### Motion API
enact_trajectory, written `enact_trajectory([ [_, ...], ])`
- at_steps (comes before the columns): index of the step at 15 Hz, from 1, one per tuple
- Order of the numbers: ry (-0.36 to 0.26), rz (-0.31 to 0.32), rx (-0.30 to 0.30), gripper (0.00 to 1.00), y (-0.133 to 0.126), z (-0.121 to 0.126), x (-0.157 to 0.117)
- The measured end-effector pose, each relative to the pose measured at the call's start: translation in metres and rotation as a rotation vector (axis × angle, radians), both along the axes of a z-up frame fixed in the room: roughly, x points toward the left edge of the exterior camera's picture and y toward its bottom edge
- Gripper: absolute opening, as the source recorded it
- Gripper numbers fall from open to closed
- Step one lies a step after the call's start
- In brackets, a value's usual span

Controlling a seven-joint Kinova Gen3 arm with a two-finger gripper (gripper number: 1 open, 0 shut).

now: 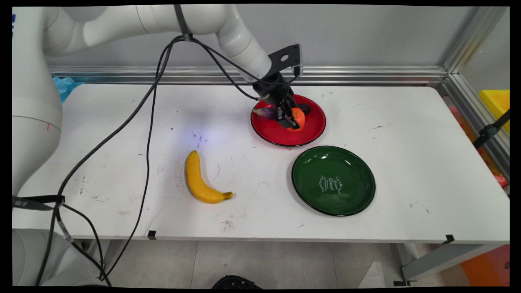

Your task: Place the picked object on the red plate

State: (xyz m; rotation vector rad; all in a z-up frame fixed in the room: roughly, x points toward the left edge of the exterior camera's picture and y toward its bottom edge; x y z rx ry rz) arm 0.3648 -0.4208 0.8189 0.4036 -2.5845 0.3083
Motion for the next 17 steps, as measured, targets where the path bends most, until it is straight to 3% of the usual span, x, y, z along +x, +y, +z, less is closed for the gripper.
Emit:
enact_trajectory([
  [13,0.020,0.032,0.015,0.00,-0.017,-0.045,0.017],
  [14,0.023,0.034,0.016,1.00,-0.018,-0.046,0.017],
  [17,0.034,0.040,0.016,1.00,-0.020,-0.046,0.017],
])
